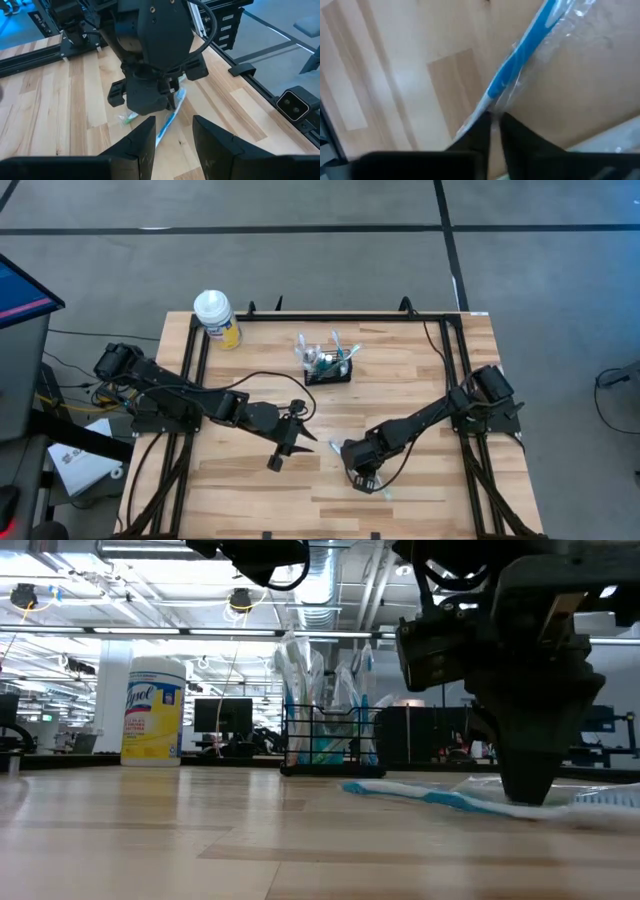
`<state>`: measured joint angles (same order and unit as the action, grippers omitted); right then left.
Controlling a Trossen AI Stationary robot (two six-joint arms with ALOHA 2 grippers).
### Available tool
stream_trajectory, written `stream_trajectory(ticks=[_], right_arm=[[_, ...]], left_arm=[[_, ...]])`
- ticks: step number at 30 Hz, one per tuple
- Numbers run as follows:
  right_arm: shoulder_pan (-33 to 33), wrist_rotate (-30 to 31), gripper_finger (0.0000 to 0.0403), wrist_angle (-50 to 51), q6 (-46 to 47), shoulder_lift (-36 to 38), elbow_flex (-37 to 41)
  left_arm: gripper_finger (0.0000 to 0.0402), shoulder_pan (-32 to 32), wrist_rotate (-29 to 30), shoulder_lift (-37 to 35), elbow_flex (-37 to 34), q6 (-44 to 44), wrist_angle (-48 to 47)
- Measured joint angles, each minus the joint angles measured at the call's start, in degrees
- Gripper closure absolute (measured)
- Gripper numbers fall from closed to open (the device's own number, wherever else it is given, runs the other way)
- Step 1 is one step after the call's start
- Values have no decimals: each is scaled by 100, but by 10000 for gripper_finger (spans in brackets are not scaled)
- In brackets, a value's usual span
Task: Pick & Place toothbrushing station
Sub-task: Put the blue toothbrush into the black mesh organizer
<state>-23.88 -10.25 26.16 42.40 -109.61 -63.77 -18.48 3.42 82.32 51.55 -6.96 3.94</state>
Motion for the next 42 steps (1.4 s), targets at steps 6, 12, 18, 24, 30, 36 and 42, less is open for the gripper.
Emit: stream_trajectory(ticks=[6,12,18,24,30,36,42], right_arm=[[-13,45,401,36,-96,149,11],[-16,42,403,146,-467,226,-341],[5,221,403,632,-949,235,-952],[90,454,403,1277,-1317,237,-1609],[183,573,403,1570,-1628,237,-2117],[301,582,403,1590,-1871,241,-2529],[410,583,403,1589,-1973,241,-2809]], left_arm=[[279,0,0,0,0,-2,-2],[279,1,-18,0,0,-3,-2],[279,0,-17,0,0,-4,-3],[279,0,-16,0,0,-4,-4],[279,-76,10,0,0,-73,-5],[279,-204,6,0,0,-553,-4],[279,-247,4,0,0,-785,-5]])
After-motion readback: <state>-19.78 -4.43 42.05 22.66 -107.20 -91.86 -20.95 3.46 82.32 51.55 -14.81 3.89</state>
